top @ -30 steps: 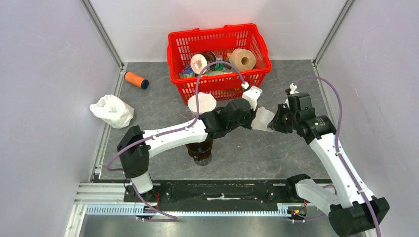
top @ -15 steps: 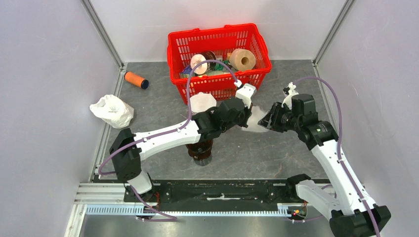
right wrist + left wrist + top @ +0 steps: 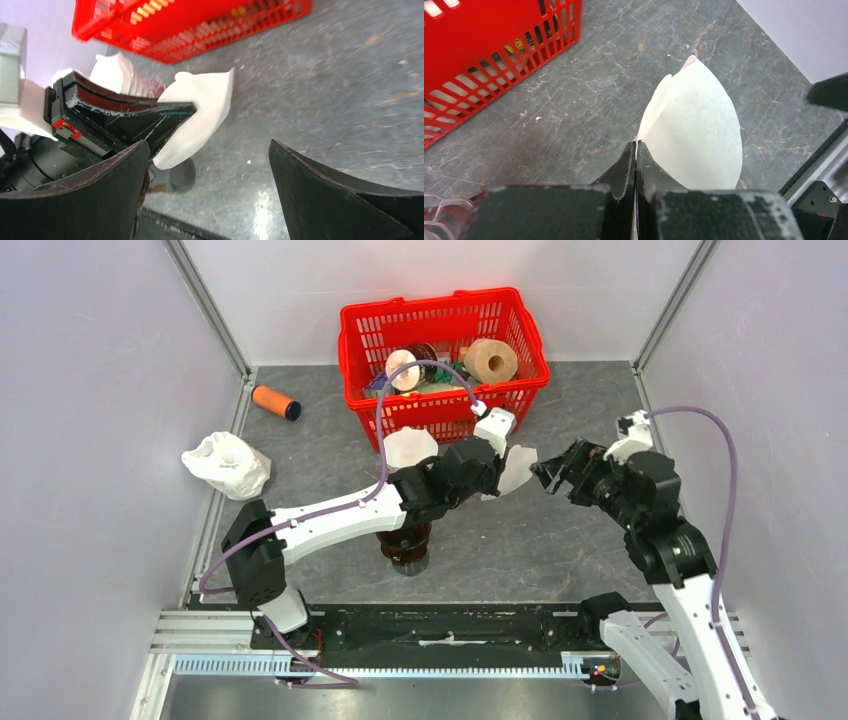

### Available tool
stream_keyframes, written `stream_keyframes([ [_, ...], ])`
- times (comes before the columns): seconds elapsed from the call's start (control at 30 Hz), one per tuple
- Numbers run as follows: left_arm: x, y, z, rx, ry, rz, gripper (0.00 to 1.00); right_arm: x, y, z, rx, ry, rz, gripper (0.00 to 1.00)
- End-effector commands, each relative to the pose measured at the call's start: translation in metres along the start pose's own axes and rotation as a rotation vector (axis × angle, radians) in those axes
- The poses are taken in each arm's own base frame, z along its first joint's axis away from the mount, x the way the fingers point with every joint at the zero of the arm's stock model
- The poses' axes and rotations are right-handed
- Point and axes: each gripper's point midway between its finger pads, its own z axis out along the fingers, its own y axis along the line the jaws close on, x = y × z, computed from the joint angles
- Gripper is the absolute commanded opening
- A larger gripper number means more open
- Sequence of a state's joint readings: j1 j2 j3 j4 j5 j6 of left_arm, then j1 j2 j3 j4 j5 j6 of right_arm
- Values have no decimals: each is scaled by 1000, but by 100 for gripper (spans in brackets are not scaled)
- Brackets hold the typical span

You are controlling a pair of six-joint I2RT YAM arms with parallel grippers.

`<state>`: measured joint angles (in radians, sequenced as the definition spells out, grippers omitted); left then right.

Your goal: Place the coffee filter in the dripper

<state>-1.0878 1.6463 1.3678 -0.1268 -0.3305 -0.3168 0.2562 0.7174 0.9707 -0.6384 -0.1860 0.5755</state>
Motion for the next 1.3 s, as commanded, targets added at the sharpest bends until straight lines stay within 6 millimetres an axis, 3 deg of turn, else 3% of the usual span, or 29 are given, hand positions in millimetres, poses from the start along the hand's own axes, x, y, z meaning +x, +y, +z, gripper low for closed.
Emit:
stream_keyframes([
  [0.0, -39, 17, -18, -85, -105, 2, 2, -27, -38, -9, 193, -206, 21, 97],
  [0.1, -48, 29, -27, -136, -127, 7, 2, -23, -65, -8, 313, -235, 20, 97],
  [0.2, -60, 39, -43, -175, -135, 10, 2, -10, -79, 3, 357, -186, 3, 97],
  [0.4, -76, 65, -95, -276, -69, 0, 2, 8, -100, 24, 413, -94, -80, 97],
  [0.63, -49, 83, -173, -253, 93, -77, 2, 30, -107, 42, 401, -20, -73, 97],
  [0.7, -37, 89, -185, -255, 114, -94, 2, 32, -107, 43, 394, -9, -75, 97],
  [0.8, -18, 94, -197, -260, 179, -122, 2, 33, -109, 43, 401, -13, -77, 97],
  [1.0, -8, 94, -217, -209, 187, -165, 2, 35, -109, 45, 397, 4, -79, 97],
  [1.27, 31, 89, -205, -198, 284, -199, 2, 43, -107, 52, 382, 57, -75, 97],
])
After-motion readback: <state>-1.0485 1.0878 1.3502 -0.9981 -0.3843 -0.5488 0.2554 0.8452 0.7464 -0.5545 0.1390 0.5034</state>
